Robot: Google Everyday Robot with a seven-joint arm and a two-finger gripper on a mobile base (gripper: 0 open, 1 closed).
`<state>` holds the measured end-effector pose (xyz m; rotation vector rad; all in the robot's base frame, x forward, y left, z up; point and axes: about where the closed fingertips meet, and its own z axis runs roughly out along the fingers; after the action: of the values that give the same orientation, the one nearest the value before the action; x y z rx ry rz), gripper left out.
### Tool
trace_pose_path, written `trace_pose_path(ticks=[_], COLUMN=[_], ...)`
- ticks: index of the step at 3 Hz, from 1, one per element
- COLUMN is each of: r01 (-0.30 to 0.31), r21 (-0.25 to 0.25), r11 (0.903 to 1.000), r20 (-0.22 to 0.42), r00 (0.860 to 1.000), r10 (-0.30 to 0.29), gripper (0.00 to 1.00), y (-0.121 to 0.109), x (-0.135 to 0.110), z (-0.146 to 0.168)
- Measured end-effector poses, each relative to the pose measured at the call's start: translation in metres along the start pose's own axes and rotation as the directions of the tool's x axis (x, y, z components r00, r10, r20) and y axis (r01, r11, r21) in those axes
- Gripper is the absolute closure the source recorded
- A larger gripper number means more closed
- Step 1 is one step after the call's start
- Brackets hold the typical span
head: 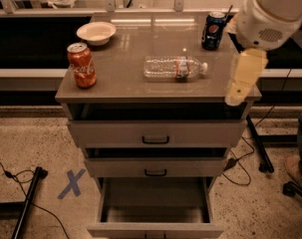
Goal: Place water bottle into bottom drawer
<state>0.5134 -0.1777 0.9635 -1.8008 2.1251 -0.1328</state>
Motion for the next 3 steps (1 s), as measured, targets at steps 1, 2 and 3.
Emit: trace_pose_path(ticks=[1, 2, 3], r01=[0.045, 0.054, 0.031], r21=[0.017, -0.008, -0.055], r11=[0.9989, 0.9985, 0.998], r20=[0.03, 0.027, 0.045], r00=[0.999, 0.998, 0.999], r10=[-0.045, -0.054, -0.029], gripper=[0.0, 0.0, 0.0], y=[-0.043, -0.077, -0.096], x=[-0.033, -0.053, -0.057], z=[0.028, 0.068, 0.114])
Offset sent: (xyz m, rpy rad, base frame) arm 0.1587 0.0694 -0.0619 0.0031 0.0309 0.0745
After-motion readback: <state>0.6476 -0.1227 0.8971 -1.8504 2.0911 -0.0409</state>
